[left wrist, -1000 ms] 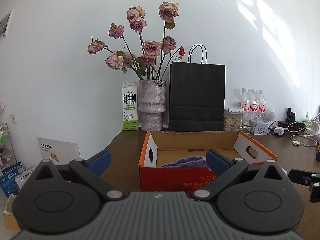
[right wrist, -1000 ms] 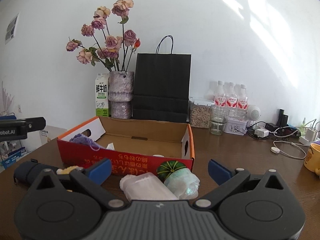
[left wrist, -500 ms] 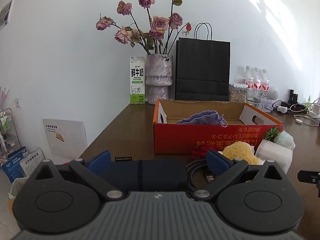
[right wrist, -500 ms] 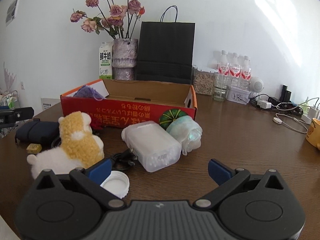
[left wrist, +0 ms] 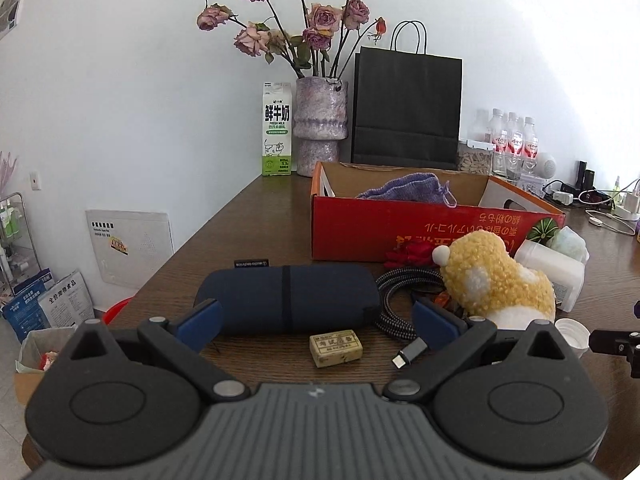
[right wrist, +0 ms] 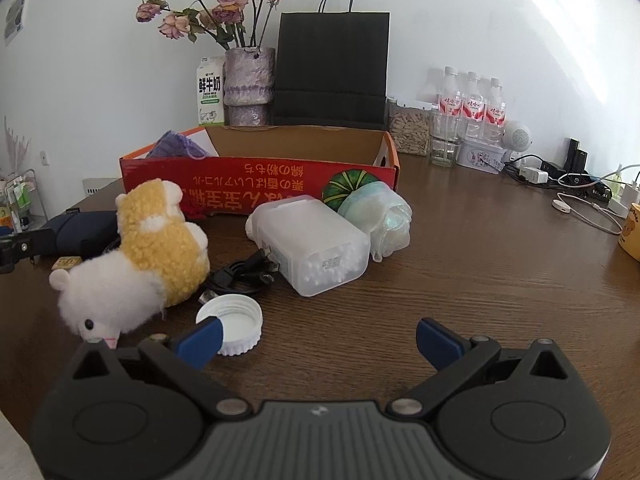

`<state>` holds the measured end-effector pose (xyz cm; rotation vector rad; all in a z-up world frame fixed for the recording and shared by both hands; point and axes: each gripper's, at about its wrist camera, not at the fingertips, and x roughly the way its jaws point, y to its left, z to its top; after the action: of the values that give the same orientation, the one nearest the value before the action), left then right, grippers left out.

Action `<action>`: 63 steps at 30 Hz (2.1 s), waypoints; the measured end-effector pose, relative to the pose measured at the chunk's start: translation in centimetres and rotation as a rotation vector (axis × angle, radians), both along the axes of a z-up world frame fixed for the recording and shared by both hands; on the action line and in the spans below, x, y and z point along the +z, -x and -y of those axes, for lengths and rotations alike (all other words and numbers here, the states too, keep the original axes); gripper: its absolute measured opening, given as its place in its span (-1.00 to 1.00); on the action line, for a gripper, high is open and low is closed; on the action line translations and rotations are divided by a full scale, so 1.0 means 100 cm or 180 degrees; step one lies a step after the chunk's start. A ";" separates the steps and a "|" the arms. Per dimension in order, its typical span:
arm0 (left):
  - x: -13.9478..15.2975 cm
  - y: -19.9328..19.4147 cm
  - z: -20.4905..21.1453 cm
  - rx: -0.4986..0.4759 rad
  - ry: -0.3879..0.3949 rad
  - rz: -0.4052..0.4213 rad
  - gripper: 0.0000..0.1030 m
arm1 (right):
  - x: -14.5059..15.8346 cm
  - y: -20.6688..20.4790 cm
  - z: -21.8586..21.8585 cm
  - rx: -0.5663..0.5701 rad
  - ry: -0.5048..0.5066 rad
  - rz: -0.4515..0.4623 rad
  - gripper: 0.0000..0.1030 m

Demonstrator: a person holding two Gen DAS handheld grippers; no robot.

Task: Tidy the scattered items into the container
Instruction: 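Move both tools back from the box toward the scattered items, then grasp the white bottle cap with the right tool while the left tool grasps the small gold box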

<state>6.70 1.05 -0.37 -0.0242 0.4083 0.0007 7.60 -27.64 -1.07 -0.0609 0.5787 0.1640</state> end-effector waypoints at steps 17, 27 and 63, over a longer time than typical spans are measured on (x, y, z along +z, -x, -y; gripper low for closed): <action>-0.007 0.001 0.002 -0.0039 0.0025 -0.0088 1.00 | -0.015 -0.004 0.004 -0.0036 -0.0065 -0.0161 1.00; -0.010 -0.002 0.008 -0.0160 -0.0023 -0.0132 1.00 | -0.016 -0.003 0.003 0.0002 -0.0069 -0.0127 1.00; -0.013 -0.019 -0.002 -0.0069 0.0253 -0.0364 -0.34 | 0.004 -0.006 -0.019 0.0328 -0.0208 0.0016 -0.25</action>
<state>8.63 1.26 -1.71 -0.0984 0.5229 -0.0356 8.19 -25.75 -0.71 -0.0278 0.5651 0.2825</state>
